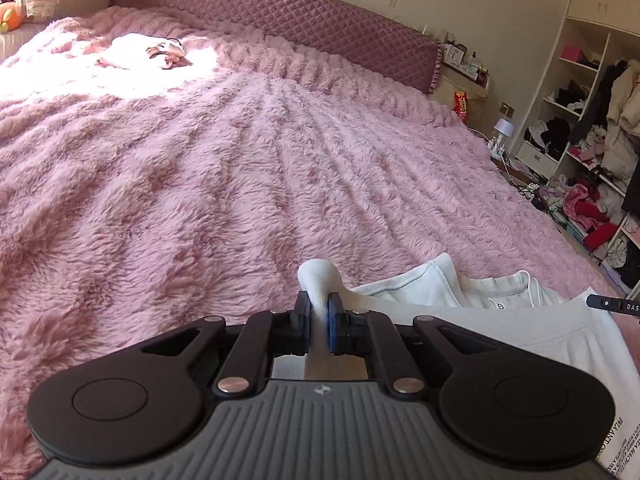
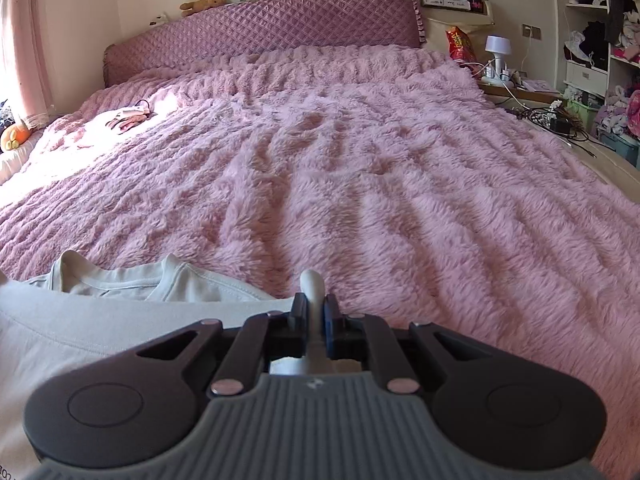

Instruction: Fold small clothes

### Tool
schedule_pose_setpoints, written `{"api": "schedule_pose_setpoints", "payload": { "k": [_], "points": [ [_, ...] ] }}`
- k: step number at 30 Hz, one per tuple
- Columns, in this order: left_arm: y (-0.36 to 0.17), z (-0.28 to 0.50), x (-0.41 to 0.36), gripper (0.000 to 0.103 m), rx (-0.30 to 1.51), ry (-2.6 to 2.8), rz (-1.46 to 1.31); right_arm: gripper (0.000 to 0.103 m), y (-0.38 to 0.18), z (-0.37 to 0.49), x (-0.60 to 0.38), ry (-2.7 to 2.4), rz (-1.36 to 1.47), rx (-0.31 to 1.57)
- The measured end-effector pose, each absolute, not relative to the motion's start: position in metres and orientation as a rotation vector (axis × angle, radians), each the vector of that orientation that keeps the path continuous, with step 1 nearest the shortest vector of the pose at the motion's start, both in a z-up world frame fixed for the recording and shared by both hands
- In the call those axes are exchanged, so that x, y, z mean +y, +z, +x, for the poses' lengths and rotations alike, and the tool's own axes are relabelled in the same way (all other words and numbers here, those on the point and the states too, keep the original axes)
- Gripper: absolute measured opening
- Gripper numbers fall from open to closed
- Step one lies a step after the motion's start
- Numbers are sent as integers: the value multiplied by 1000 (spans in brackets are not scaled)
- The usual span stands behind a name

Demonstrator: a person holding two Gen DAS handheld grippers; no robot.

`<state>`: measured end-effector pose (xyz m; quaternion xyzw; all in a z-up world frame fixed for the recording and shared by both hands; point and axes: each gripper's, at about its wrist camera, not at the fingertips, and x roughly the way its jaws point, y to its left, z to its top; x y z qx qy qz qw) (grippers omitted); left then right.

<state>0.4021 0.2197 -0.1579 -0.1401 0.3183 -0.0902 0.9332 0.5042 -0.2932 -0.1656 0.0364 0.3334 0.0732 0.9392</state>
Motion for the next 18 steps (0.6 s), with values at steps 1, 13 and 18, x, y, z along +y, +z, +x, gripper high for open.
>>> {"api": "schedule_pose_setpoints", "payload": {
  "k": [1, 13, 18],
  "points": [
    [-162, 404, 220, 9, 668, -173, -287, 2, -169, 506, -293, 142, 89, 698],
    [-148, 393, 212, 41, 702, -121, -178, 37, -158, 478, -296, 95, 82, 649],
    [-129, 349, 199, 47, 716, -76, -79, 37, -123, 412, -296, 208, 103, 631]
  ]
}}
